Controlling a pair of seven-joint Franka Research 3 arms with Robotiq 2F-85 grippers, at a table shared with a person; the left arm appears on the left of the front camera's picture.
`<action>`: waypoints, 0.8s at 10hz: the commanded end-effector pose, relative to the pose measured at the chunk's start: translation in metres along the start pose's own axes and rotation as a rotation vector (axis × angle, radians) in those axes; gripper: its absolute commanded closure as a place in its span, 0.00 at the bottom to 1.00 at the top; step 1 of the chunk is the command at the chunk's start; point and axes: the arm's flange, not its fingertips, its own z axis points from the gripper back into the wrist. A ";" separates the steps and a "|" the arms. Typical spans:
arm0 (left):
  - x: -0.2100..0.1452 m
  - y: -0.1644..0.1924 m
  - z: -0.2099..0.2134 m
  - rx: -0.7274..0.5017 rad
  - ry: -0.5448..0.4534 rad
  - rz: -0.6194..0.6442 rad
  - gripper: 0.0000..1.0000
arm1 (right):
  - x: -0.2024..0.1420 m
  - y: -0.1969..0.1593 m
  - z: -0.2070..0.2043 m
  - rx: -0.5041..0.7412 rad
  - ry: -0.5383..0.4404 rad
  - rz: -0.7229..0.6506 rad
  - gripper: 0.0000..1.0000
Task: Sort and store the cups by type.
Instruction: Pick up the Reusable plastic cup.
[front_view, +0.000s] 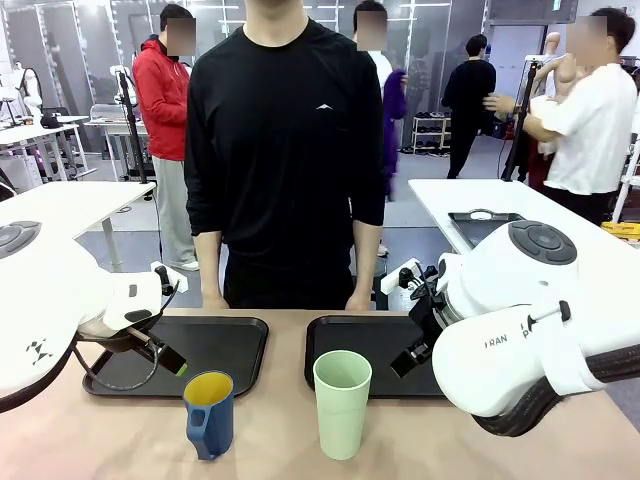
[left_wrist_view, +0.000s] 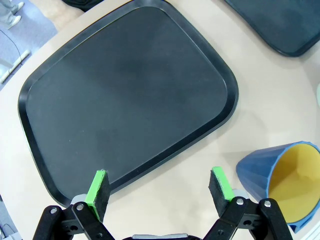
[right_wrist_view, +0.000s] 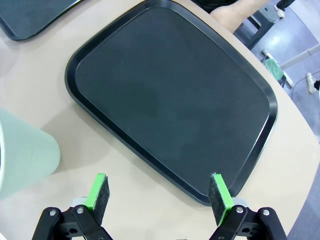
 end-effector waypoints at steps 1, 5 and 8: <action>0.000 0.000 0.000 0.000 0.000 0.000 0.00 | 0.005 0.007 0.008 -0.071 0.030 -0.013 0.00; 0.025 -0.024 0.068 0.061 -0.119 -0.011 0.00 | 0.042 0.047 0.094 -0.241 -0.019 -0.024 0.00; 0.031 -0.050 0.118 0.099 -0.201 -0.003 0.00 | 0.051 0.069 0.153 -0.330 -0.074 -0.019 0.00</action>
